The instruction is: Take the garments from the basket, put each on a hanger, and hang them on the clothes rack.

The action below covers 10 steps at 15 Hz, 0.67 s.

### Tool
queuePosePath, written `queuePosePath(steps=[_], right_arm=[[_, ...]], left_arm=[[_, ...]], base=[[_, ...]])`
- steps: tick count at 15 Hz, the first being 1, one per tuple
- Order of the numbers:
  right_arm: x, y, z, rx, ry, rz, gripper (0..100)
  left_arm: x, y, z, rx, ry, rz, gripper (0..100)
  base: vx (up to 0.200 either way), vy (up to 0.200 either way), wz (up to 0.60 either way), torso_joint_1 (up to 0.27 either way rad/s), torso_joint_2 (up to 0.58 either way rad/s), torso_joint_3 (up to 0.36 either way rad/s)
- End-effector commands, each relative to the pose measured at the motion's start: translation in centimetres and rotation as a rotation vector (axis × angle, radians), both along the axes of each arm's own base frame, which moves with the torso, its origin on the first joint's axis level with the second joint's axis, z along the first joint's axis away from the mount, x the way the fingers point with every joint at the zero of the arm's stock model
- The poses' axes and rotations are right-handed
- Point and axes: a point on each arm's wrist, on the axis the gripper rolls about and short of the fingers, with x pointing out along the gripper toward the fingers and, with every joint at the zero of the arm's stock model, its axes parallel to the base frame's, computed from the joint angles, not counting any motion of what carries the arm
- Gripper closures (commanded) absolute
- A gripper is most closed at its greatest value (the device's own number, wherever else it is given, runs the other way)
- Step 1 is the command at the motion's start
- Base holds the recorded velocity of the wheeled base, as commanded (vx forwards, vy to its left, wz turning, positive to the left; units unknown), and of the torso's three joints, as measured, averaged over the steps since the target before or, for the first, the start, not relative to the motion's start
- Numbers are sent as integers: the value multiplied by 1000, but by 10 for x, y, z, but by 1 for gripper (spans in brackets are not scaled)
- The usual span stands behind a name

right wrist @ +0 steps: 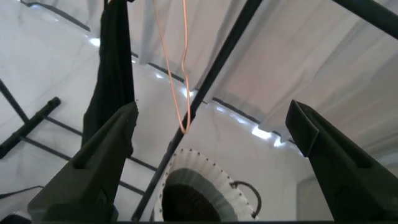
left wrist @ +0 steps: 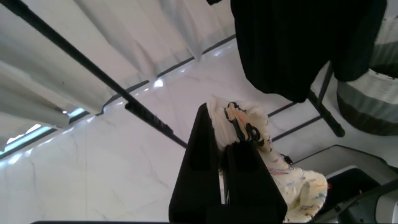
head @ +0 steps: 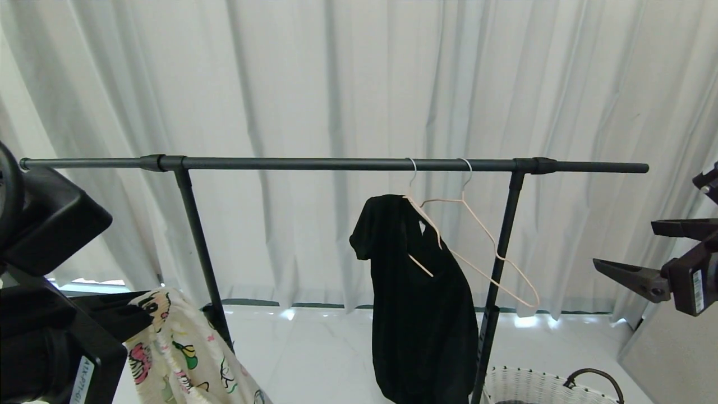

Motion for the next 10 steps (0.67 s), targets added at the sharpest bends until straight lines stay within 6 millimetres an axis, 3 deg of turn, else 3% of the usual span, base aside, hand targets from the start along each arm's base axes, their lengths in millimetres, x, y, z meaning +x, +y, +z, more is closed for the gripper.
queuePosePath(steps=[1, 8, 10], right_arm=[[3, 1, -1, 2, 12, 9, 0], [8, 4, -8, 16, 59, 4, 0], [11, 5, -11, 13, 77, 4, 0]], left_arm=[[0, 0, 0, 1, 1, 0, 100], [-1, 1, -4, 10, 9, 2, 100], [0, 1, -4, 12, 10, 2, 100]], base=[[200, 0, 0, 2, 7, 2], [200, 0, 0, 3, 3, 4], [0, 0, 0, 0, 0, 0]])
